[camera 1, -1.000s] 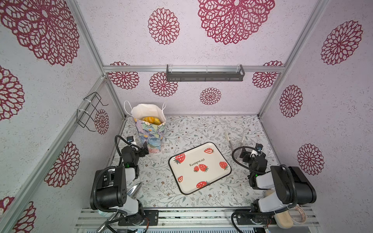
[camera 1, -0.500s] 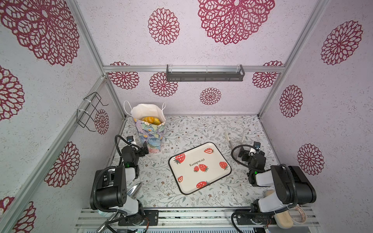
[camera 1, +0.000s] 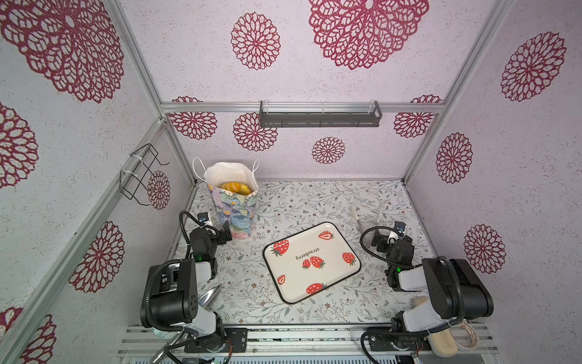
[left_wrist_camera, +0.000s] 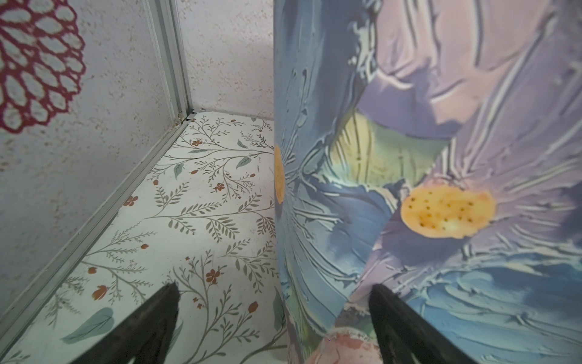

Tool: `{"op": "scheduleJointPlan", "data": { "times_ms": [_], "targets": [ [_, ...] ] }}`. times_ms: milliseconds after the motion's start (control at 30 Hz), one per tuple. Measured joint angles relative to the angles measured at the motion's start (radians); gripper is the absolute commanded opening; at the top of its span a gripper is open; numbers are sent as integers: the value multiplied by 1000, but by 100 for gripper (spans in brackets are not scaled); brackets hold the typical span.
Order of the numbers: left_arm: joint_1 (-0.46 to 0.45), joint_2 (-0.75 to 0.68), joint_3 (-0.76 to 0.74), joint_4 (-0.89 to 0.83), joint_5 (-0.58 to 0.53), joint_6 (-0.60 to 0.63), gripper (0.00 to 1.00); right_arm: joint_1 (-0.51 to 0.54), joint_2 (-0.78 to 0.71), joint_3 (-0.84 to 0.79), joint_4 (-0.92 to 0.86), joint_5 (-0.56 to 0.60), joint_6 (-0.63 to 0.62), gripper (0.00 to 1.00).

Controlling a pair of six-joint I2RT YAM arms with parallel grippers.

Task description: Place the fake bread into the paper bag

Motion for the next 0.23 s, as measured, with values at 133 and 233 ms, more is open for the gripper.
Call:
{"op": "scheduleJointPlan", "data": {
  "times_ms": [133,233],
  "targets": [
    [0,0,0,0,-1,0,97,0,0,6,-5,-6,-9,99],
    [0,0,0,-1,-2,0,97,0,0,6,-5,-6,-14,99]
  ]
}}
